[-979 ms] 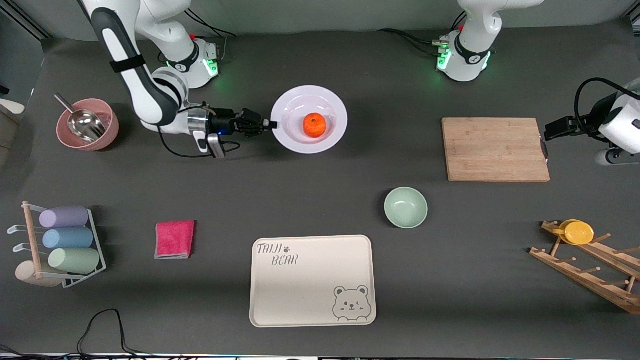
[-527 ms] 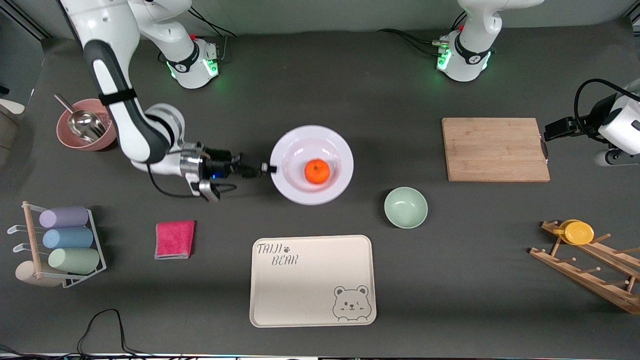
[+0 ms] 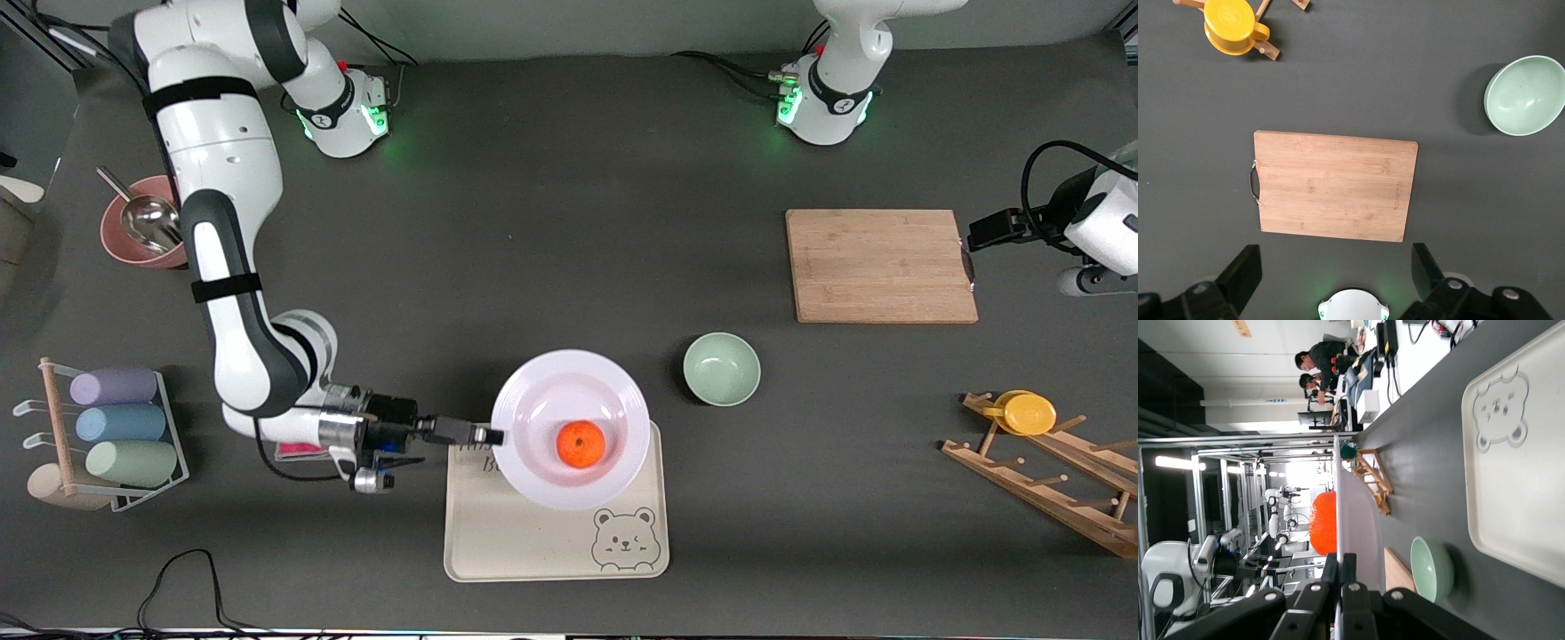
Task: Place orange and plate with both arms
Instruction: 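Settle the plate on the tray and open the right gripper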
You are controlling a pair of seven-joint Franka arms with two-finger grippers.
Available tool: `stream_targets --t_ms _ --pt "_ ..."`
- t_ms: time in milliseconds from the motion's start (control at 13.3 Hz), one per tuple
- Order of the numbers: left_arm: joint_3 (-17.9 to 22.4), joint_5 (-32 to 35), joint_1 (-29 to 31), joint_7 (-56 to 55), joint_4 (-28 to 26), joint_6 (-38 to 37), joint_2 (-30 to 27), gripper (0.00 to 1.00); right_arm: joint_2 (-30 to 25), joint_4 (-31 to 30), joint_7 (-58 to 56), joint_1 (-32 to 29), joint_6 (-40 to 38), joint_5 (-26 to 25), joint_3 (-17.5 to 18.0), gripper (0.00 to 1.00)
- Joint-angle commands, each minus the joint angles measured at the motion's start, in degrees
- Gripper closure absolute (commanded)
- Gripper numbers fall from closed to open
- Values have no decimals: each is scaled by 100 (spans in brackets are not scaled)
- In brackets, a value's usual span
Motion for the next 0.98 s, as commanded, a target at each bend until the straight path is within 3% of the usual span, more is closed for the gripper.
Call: stream_targets --t_ms 0,527,904 --pt "27 77 -55 -100 166 -143 41 0 790 1409 617 -178 -92 -204 -85 100" --pt "27 77 -29 -91 175 -135 41 0 1476 1384 -409 -257 -48 -56 -68 100" --pt "27 77 -3 -91 184 -135 33 0 1811 1402 -1087 -231 602 112 11 100"
